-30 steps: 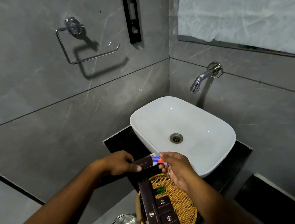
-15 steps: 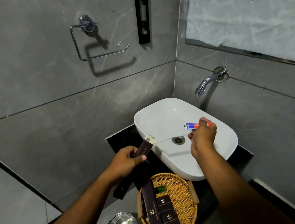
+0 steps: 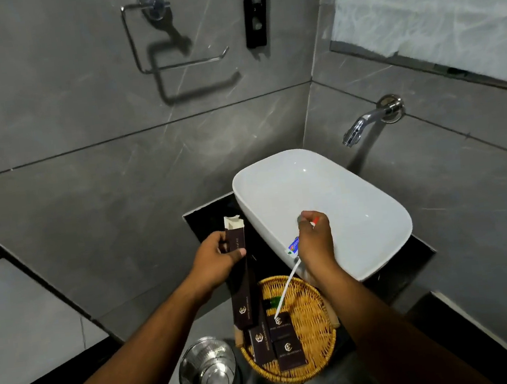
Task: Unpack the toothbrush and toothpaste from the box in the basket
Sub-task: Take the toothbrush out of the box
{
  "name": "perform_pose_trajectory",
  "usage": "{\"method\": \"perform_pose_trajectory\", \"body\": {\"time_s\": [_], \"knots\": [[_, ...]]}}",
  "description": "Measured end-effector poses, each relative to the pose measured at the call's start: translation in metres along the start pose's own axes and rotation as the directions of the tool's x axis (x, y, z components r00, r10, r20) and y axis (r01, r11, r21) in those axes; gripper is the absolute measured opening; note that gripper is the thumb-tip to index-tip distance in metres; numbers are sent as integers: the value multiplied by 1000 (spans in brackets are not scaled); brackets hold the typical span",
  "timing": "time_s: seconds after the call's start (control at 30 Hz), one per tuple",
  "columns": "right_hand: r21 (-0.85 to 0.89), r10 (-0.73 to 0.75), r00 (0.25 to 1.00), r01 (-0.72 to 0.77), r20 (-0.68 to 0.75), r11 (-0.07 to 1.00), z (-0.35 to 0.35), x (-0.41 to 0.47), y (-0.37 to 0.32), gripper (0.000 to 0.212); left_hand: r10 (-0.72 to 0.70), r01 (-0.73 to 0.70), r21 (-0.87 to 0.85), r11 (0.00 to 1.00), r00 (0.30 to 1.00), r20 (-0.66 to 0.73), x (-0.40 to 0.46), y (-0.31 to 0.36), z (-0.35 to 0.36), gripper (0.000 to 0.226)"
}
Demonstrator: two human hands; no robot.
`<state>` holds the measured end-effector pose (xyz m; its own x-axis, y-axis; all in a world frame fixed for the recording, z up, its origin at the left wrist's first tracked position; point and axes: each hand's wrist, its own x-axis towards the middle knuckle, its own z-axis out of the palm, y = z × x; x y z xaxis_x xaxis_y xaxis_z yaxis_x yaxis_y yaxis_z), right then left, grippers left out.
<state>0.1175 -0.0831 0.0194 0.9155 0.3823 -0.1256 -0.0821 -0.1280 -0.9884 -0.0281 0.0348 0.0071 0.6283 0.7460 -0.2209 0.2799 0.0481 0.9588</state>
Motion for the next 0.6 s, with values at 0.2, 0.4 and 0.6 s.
{"method": "perform_pose_trajectory", "body": {"time_s": [0.2, 0.4, 0.6], "knots": [[-292, -92, 977, 146, 191, 945, 2, -18, 40, 14, -119, 94, -174, 980, 983, -137, -8, -36, -31, 15], [-483, -170, 952, 278, 256, 830, 7, -32, 53, 27, -196, 130, -273, 953, 952, -233, -18, -58, -51, 11], [-444, -301, 926, 374, 228, 814, 28, -38, 49, 22, -261, 124, -351, 928, 888, -378, -22, -80, -86, 11]]}}
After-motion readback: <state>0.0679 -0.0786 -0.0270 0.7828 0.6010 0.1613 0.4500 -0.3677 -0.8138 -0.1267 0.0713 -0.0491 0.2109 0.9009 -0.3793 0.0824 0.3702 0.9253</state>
